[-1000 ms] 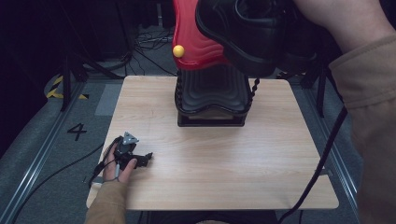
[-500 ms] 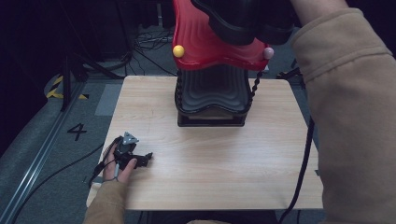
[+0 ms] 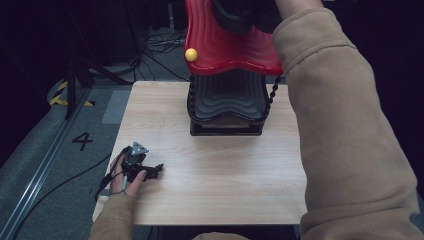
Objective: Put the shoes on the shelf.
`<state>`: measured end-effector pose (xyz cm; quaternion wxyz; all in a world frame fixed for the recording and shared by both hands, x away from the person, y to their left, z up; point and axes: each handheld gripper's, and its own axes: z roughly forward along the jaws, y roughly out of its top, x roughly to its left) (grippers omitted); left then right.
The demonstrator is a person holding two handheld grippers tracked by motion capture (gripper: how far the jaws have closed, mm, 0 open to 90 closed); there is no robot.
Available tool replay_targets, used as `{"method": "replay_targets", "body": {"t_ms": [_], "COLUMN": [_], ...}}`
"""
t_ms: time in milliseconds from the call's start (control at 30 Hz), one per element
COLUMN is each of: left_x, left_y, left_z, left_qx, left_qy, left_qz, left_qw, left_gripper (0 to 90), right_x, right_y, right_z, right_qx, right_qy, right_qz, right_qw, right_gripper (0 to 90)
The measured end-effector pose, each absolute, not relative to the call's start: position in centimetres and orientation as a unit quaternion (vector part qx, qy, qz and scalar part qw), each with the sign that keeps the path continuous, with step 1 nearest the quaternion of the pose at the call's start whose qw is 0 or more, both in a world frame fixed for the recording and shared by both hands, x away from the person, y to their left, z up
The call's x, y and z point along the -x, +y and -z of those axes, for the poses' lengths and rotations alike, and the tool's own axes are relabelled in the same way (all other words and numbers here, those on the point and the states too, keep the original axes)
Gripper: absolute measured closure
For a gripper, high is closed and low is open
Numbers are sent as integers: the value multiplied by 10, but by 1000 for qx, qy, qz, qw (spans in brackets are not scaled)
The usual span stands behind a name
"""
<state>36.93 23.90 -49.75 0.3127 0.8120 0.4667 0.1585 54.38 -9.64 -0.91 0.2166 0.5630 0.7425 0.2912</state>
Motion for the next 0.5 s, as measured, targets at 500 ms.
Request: {"method": "replay_targets", "body": {"t_ms": [500], "left_x": [-369], "left_y": [239], "left_z": [497], "left_qx": [-812], "left_qy": [467], "left_qz": [-158], "left_qw": [313], "left_gripper": [61], "right_x": [-566], "right_y": [-86], "right_z": [47], "right_qx": [-573], "right_qy": [732], "right_qz": [-277], "right_qw": [244], "right_gripper": [810]}}
